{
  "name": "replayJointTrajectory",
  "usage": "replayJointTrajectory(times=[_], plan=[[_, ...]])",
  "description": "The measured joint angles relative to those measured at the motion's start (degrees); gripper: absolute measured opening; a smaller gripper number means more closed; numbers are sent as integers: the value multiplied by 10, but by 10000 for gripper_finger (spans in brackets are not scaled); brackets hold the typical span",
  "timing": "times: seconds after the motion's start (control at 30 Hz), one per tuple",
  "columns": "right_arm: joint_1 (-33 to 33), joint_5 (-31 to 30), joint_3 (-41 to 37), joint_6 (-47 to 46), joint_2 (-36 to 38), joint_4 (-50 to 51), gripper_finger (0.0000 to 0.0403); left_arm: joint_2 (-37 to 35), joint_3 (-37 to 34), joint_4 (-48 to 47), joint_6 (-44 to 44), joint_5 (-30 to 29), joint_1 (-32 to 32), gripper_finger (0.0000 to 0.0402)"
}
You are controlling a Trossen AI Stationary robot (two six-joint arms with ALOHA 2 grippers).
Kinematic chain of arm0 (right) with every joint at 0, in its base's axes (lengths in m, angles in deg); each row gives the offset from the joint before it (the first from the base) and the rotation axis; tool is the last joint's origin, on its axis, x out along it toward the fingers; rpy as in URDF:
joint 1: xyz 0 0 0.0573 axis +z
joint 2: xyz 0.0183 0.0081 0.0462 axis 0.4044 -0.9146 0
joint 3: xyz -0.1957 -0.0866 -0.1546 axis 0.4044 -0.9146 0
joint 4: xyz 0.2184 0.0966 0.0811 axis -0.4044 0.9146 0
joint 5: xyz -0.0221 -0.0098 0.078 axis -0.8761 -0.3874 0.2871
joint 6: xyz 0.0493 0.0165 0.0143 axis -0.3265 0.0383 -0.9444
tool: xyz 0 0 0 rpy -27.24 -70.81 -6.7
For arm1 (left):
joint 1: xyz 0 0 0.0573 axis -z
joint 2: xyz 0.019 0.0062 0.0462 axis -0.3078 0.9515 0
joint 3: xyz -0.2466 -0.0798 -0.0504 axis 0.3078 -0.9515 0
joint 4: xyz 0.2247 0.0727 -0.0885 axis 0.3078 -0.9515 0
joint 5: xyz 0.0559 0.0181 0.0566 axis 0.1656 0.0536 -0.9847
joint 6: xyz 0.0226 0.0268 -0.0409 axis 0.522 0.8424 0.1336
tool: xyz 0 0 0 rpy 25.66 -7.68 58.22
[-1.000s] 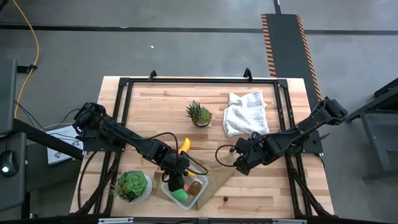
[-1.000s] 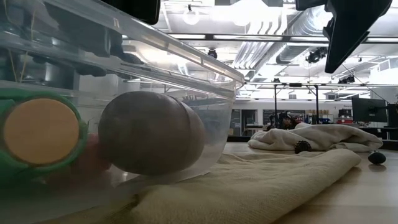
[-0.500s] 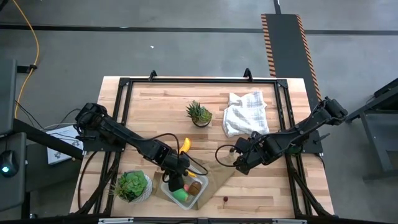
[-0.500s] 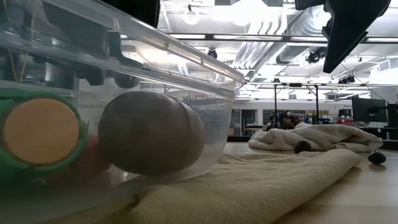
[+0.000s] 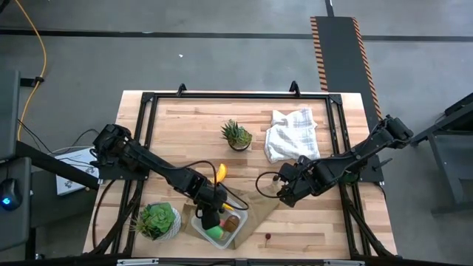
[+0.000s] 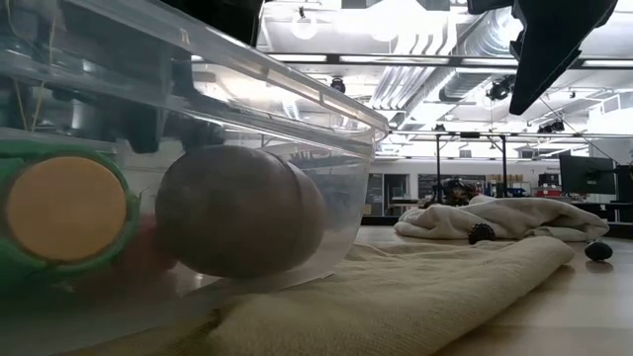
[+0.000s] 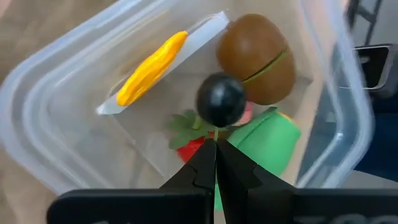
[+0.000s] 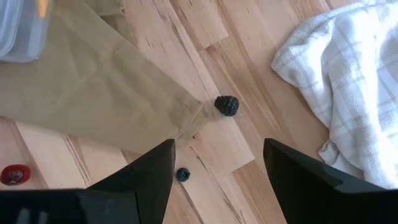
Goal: Pick and placing Produce into tupperware
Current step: Put the black cherry into the container, then put the blueberry into the container
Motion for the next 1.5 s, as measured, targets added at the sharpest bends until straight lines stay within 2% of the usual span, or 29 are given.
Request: replayJointTrajectory(times=[0.27,0.53,0.67,0.8,1.0,1.27,1.5], plan=[[0,0,0,2,0,0,236,0,1,2,2,3,0,7],[0,0,0,2,0,0,236,0,1,18,1,6,0,78],[0,0,0,-5,0,0,236,-1,1,18,-1,14,0,93],[0,0,0,-15,0,-14,236,-5,12,11,-2,46,-11,87],[0,-4,1,-18,22,-16,236,-5,73,-22,27,87,-40,57],[0,-25,1,-45,110,28,236,-5,188,-182,125,74,-66,5],[45,-36,-21,-101,206,43,234,-5,270,-310,183,92,-96,9]])
